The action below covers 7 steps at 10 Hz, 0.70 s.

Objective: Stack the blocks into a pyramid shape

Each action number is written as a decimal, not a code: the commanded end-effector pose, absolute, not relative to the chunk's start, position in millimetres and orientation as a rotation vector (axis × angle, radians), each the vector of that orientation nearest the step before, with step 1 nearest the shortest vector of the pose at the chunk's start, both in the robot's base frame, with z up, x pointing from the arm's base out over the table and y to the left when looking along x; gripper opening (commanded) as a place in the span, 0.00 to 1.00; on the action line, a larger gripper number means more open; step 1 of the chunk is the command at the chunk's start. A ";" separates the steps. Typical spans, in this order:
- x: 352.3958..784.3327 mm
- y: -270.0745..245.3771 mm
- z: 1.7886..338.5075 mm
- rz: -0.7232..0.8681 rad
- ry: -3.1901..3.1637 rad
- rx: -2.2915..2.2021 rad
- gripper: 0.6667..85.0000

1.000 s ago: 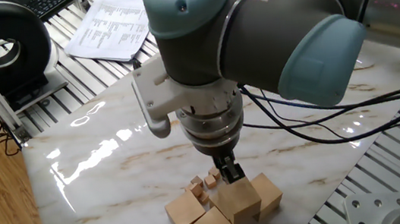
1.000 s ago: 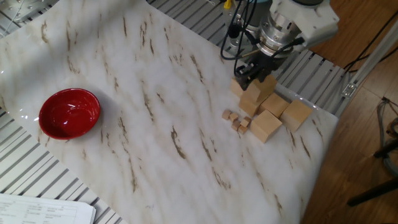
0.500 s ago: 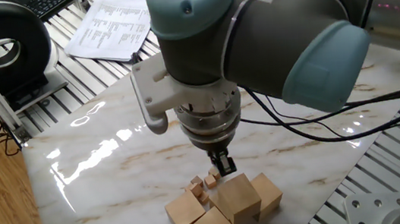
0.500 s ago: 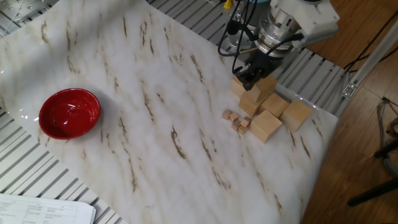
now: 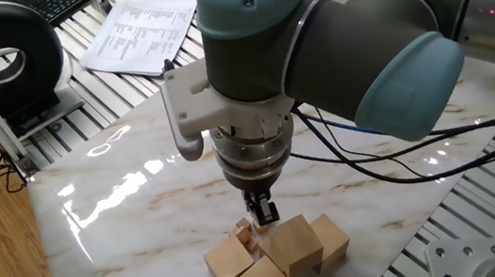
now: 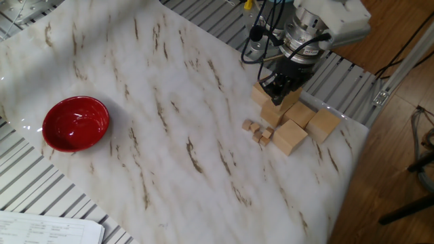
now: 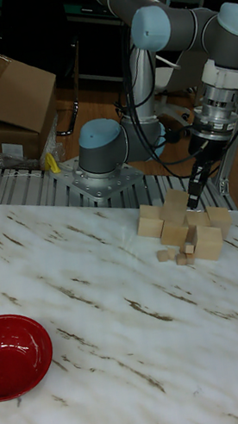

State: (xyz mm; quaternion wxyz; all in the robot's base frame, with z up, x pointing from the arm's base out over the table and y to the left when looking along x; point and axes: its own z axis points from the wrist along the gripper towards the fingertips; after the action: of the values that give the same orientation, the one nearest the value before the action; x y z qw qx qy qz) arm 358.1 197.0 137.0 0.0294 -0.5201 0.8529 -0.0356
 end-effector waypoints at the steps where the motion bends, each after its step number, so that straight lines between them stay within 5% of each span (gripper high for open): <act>1: 354.4 206.3 137.9 -0.048 2.639 -1.580 0.00; 7: 350.9 200.2 144.6 -0.074 2.647 -1.586 0.00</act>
State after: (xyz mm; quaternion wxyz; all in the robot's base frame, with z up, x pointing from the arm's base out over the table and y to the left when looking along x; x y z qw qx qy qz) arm 354.2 199.4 138.3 0.0272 -0.5157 0.8559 -0.0279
